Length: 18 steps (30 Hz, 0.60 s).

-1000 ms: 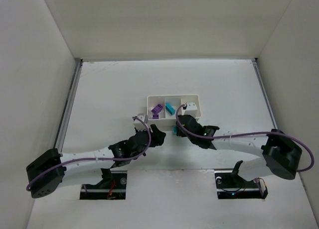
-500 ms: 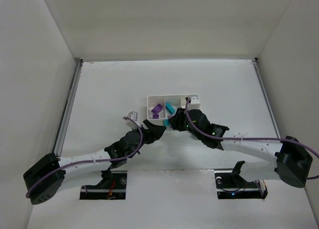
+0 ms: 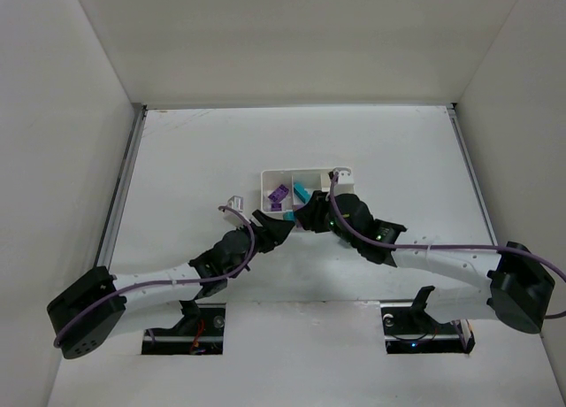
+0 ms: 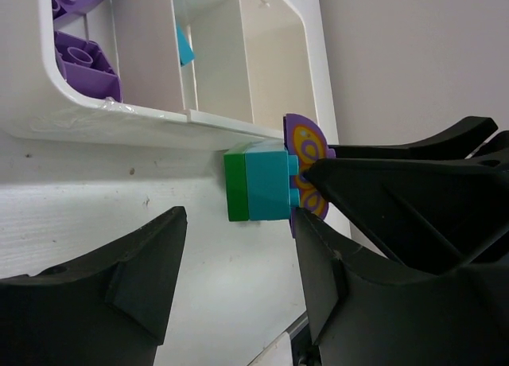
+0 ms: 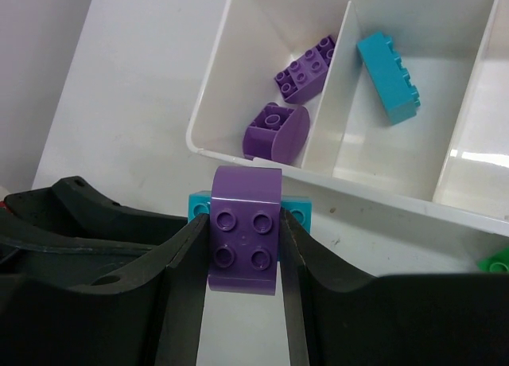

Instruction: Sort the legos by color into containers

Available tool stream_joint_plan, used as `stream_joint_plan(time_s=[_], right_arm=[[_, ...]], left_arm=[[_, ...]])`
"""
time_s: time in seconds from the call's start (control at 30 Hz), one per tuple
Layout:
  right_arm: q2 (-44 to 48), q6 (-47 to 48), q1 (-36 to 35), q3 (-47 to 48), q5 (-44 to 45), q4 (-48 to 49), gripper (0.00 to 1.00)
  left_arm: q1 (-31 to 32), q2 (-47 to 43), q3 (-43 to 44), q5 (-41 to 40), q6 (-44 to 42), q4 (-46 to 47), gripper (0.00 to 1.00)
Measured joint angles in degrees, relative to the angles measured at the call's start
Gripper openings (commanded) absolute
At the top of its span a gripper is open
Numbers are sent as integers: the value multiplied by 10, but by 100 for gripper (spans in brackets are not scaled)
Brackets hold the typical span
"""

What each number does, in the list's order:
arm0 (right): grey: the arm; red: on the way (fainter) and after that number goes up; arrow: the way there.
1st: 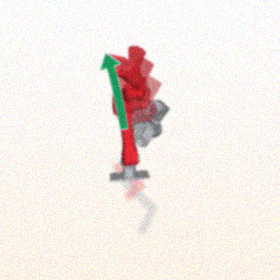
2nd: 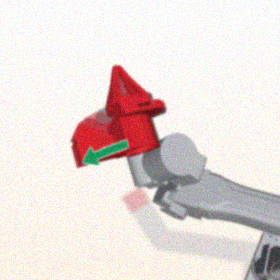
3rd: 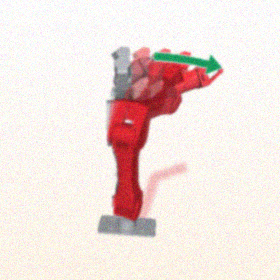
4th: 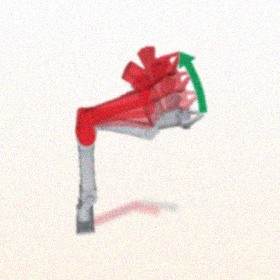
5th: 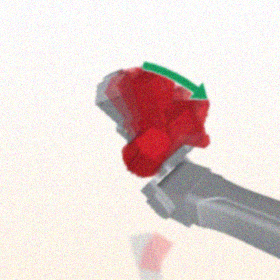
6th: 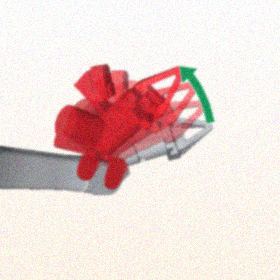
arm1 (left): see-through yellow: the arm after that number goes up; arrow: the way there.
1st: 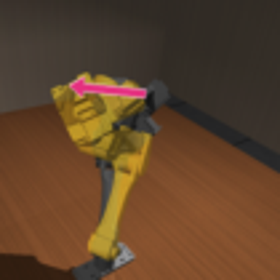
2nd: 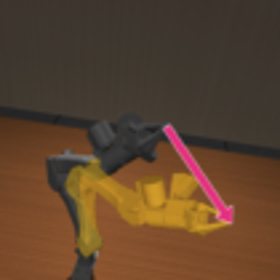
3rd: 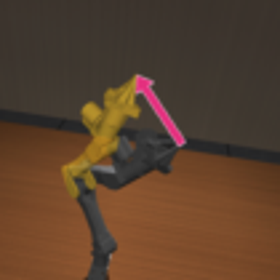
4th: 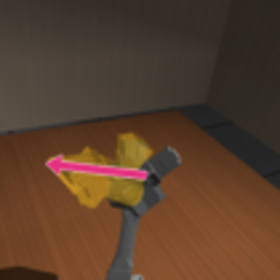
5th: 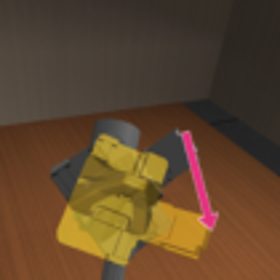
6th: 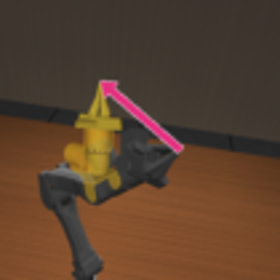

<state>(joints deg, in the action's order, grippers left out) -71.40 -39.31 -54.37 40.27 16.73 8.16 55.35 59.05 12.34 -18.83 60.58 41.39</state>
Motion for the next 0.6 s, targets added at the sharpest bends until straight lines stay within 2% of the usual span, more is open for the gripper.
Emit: stream_joint_plan(time_s=[0.33, 0.47, 0.6], right_arm=[[1, -8, -1, -20, -13, 4, 26], [5, -12, -1, -28, -16, 5, 26], [10, -14, -1, -29, -21, 3, 26]], left_arm=[[-5, 5, 0, 0, 0, 33, 52], [-5, 20, 0, 0, -1, 44, 44], [-6, 45, 0, 4, 0, 56, 43]])
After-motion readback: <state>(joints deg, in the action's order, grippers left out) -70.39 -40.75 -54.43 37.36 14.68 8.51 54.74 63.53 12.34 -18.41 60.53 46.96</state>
